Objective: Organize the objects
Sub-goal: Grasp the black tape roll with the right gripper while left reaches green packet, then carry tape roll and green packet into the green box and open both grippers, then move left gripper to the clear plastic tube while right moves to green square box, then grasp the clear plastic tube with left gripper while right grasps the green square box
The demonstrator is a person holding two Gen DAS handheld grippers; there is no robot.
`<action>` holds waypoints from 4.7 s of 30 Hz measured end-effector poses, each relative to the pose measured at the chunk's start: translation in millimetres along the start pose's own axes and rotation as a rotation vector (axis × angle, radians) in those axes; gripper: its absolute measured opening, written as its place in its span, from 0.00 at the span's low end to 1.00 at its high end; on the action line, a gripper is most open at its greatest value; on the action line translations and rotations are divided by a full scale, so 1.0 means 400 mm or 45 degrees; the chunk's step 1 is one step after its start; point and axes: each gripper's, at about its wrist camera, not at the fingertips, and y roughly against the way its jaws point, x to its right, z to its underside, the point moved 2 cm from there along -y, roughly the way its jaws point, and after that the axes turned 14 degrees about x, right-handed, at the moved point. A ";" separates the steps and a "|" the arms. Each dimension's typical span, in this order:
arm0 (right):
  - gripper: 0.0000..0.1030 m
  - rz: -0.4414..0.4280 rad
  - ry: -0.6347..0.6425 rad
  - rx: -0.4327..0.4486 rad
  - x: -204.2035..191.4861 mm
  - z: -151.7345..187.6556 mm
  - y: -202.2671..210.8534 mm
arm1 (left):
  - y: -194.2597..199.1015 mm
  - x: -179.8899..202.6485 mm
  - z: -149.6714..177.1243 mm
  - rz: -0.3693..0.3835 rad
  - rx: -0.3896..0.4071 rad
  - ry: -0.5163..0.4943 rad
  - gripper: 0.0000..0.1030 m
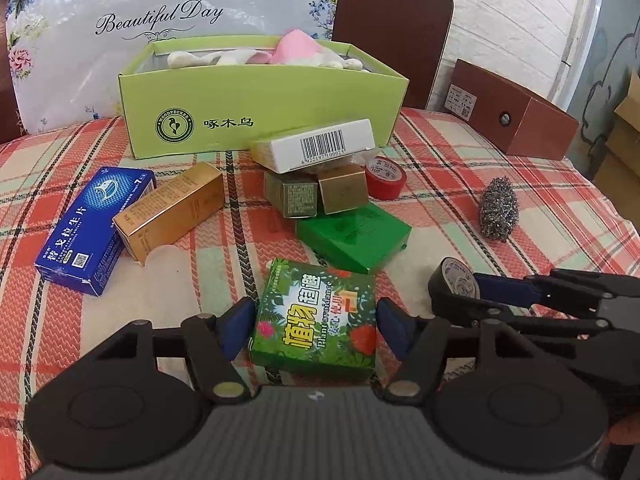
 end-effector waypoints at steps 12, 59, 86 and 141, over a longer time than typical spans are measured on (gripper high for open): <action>0.30 -0.023 -0.027 0.068 0.002 -0.027 0.030 | 0.066 0.010 -0.044 0.055 0.089 -0.002 0.63; 0.97 0.027 -0.039 0.372 -0.011 -0.346 -0.307 | -0.155 -0.225 -0.402 -0.249 0.284 0.185 0.79; 1.00 -0.013 -0.046 0.412 -0.006 -0.220 0.184 | 0.207 0.003 -0.194 -0.139 0.253 0.231 0.79; 0.61 -0.174 -0.031 -0.083 -0.065 0.000 -0.020 | 0.130 -0.111 0.065 -0.197 0.042 0.148 0.29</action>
